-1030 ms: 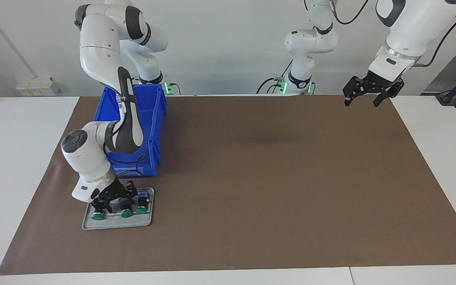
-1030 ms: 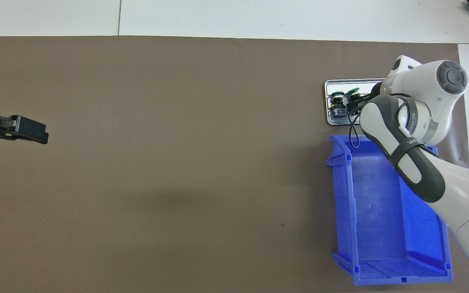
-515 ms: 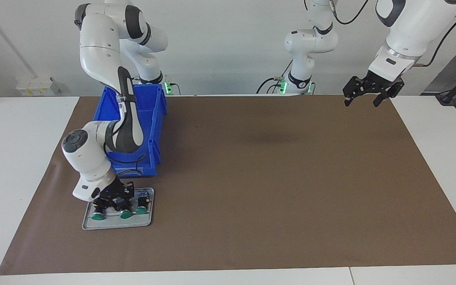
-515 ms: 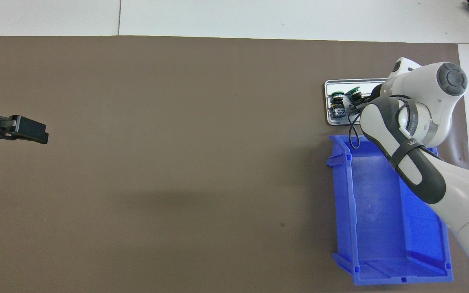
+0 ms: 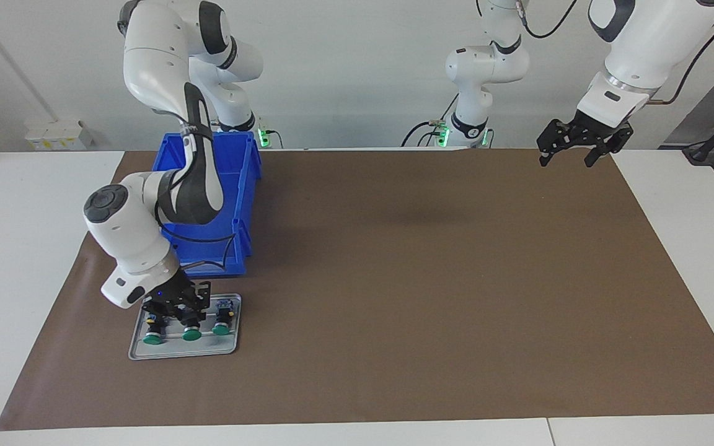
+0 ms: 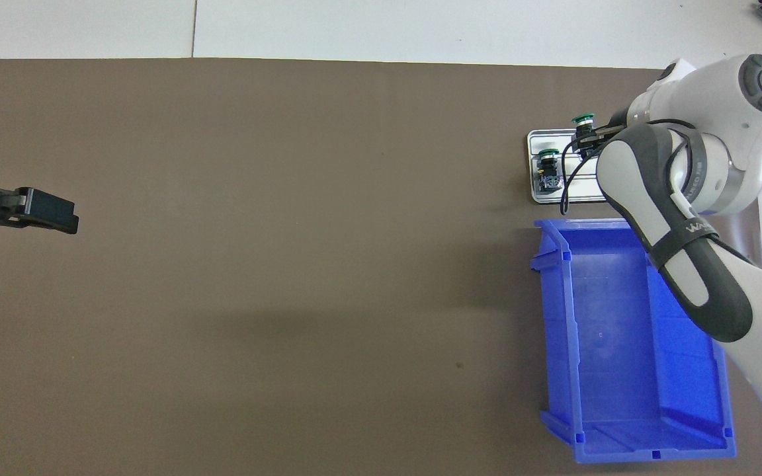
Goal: Place and press button with both arms
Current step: 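Carry the green button with the right gripper to the table center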
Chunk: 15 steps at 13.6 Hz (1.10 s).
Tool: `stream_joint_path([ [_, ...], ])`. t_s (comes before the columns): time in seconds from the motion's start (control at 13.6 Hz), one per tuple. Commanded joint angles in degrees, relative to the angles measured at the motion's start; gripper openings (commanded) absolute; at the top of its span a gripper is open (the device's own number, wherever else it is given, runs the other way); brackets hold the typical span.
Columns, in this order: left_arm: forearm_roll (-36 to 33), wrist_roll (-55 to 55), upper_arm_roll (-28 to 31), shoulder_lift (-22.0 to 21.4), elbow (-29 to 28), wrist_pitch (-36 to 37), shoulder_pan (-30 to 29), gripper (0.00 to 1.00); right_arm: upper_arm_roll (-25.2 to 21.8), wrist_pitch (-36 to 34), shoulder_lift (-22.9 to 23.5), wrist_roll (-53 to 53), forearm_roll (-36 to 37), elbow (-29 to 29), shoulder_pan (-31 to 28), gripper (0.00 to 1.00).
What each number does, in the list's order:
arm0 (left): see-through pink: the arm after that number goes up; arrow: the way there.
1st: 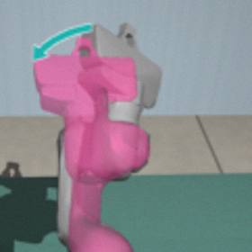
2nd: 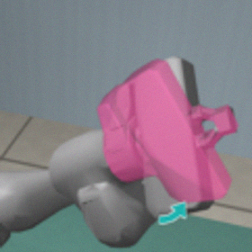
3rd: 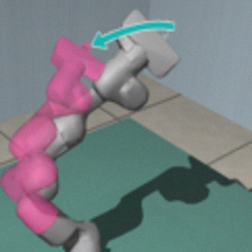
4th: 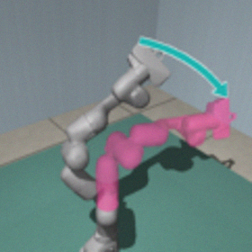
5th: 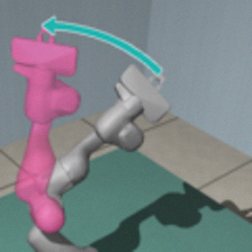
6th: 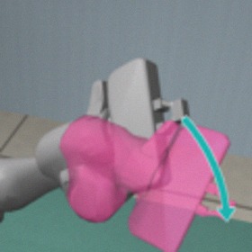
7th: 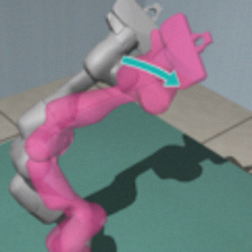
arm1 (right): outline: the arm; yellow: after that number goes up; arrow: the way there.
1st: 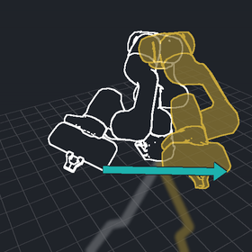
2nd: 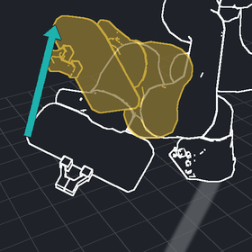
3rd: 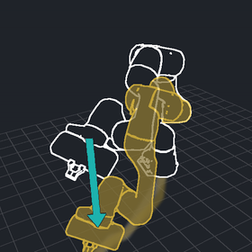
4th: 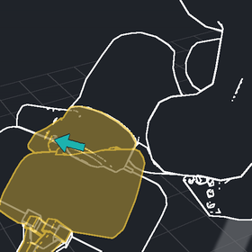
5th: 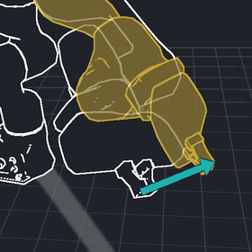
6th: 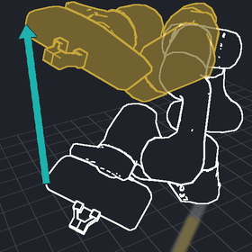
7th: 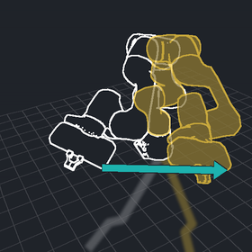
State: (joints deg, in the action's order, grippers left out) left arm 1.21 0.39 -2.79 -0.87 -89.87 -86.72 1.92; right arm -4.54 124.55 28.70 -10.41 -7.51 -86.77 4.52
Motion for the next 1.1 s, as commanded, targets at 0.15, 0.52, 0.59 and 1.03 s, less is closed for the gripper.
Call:
stream_joint_path([
  [0.15,-0.1,-0.5,-0.2,-1.7,-1.9,-0.2,-0.5,1.0,0.3,-11.6,0.2,21.3,6.5,10.4,4.2,0.0],
  [0.52,-0.1,-0.5,-0.2,-1.7,-1.9,-0.2,-0.5,1.0,0.5,-12.2,-0.2,59.6,6.1,11.7,12.9,0.0],
  [0.59,-0.1,-0.5,-0.3,-1.7,-1.9,-0.2,-0.5,1.0,0.5,-12.0,-0.3,68.3,6.5,11.7,14.6,0.0],
  [1.03,-0.1,-0.5,-0.3,-1.7,-1.9,-0.2,-0.5,1.0,0.4,-5.8,-1.6,112.2,9.8,6.0,24.9,0.0],
])
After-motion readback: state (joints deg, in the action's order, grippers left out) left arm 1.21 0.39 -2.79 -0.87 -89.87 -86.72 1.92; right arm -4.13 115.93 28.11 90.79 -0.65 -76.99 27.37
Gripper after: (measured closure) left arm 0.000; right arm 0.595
